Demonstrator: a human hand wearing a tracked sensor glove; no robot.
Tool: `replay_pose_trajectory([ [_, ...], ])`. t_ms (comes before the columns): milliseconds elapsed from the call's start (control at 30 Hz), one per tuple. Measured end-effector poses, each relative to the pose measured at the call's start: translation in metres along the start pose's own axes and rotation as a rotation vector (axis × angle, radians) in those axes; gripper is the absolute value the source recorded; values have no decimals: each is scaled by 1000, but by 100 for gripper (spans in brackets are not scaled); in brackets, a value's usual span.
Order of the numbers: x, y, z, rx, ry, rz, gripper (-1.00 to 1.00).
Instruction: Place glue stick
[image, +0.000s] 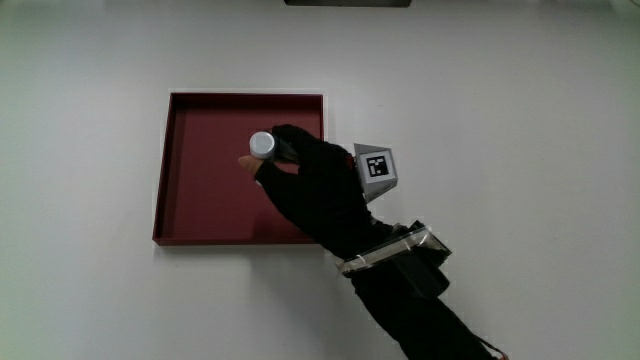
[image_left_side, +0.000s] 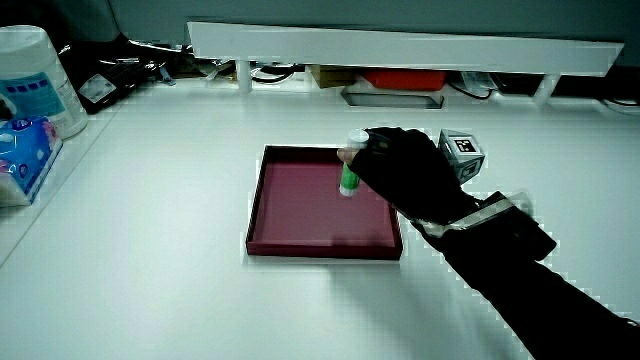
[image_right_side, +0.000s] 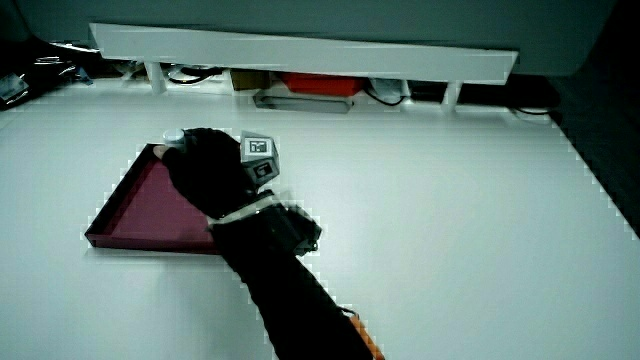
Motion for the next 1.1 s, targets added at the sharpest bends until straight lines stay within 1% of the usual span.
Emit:
replay_pose_trajectory([
  [33, 3, 0, -3, 2, -4, -28, 0],
  [67, 6, 0, -5, -4, 17, -48, 0],
  [100, 9, 1, -7, -11, 25, -64, 0],
  [133, 12, 1, -8, -8, 11, -75, 0],
  [200, 19, 1, -11, -21, 25, -101, 0],
  [233, 24, 1, -12, -29, 12, -125, 0],
  [300, 37, 4, -15, -66, 47, -156, 0],
  [333, 41, 4, -16, -78, 38, -171, 0],
  [367, 43, 3, -18, -91, 46, -183, 0],
  [433, 51, 4, -20, -100, 32, -203, 0],
  [467, 52, 4, -21, -104, 24, -210, 0],
  [533, 55, 4, -24, -116, 29, -236, 0],
  [567, 56, 4, -25, -122, 18, -248, 0],
  [600, 56, 3, -25, -115, 32, -254, 0],
  [633, 58, 3, -26, -114, 21, -249, 0],
  [700, 56, 4, -29, -125, 15, -236, 0],
  [733, 56, 4, -30, -130, 5, -236, 0],
  [767, 55, 3, -30, -131, 6, -251, 0],
  [800, 56, 3, -31, -134, 24, -257, 0],
  [833, 57, 4, -31, -135, 30, -246, 0],
  [900, 59, 2, -30, -131, 44, -245, 0],
  [933, 60, 2, -29, -138, 41, -253, 0],
  [967, 60, 1, -29, -133, 40, -250, 0],
  [1000, 59, 0, -28, -140, 48, -253, 0],
  [1033, 61, 1, -28, -136, 36, -252, 0],
  [1100, 63, 0, -28, -137, 49, -239, -3],
])
